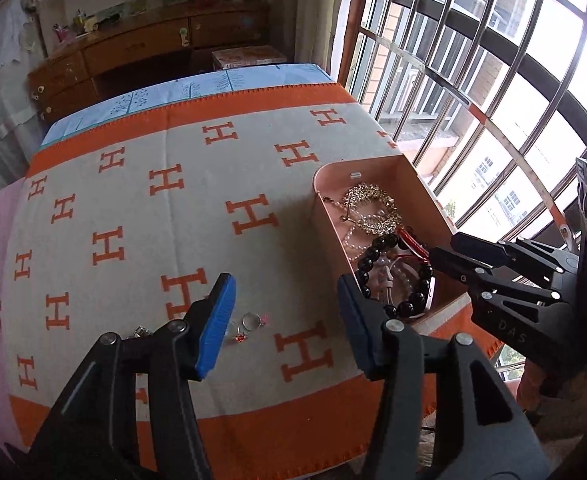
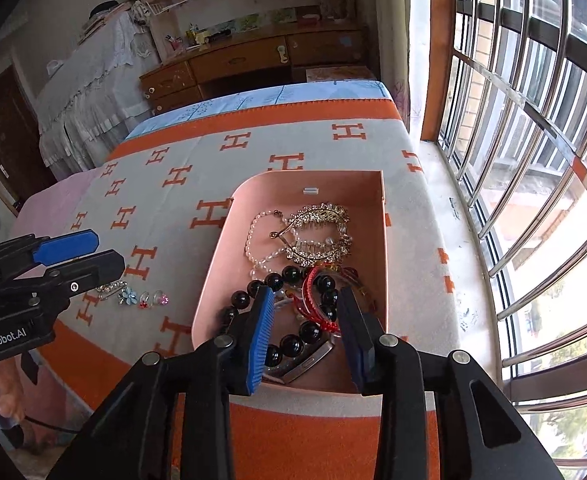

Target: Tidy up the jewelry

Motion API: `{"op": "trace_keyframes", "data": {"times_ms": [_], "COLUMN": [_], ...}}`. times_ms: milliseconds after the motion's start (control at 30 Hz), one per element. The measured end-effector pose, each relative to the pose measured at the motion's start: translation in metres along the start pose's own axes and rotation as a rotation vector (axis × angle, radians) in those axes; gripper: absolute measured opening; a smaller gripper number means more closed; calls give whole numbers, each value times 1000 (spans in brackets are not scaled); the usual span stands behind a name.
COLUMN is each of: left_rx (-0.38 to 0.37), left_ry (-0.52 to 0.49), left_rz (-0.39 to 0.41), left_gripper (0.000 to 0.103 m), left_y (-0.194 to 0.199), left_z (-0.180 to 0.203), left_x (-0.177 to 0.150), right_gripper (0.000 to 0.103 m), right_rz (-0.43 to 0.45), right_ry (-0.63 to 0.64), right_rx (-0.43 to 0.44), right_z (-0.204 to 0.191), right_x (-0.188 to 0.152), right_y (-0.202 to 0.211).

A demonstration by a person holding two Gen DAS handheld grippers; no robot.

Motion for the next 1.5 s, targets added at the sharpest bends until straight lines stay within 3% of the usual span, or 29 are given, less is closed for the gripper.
{"op": "trace_keyframes", "data": {"times_ms": [200, 633, 833, 1067, 1167, 1500], "left_rx": [-1, -12, 34, 118, 120, 90], "left_ry": [18, 65, 122, 234, 267, 218], "left_rz": [0, 26, 87, 100, 78, 19], "left_gripper": [50, 50, 50, 50, 50, 50], "left_y": [3, 23, 52, 68, 65, 34], "left_z": [-8, -33, -74, -150, -172, -177], "left_x": [-15, -41, -53, -86, -102, -122], "right_gripper": [33, 34, 34, 34, 34, 35], "right_rz": [13, 50, 75, 122, 137, 98], "right_ry": [-35, -56, -33, 42, 89, 305], "right_rx": [33, 9, -11, 14, 43, 101], "right_z": [-8, -23, -39, -80, -108, -196], "right_x": [-13, -36, -44, -39, -33, -24], "right_y": [10, 38, 55, 69, 68, 22]}}
Point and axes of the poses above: each gripper's, at about its wrist camera, not at the fingertips, and y roughly against the way its jaws point, z to its right, x to its top, the point moved 9 cm from there along -y, roughly the way its jaws point, and after that the axes turned 6 degrees about -z, right-handed, at the moved point
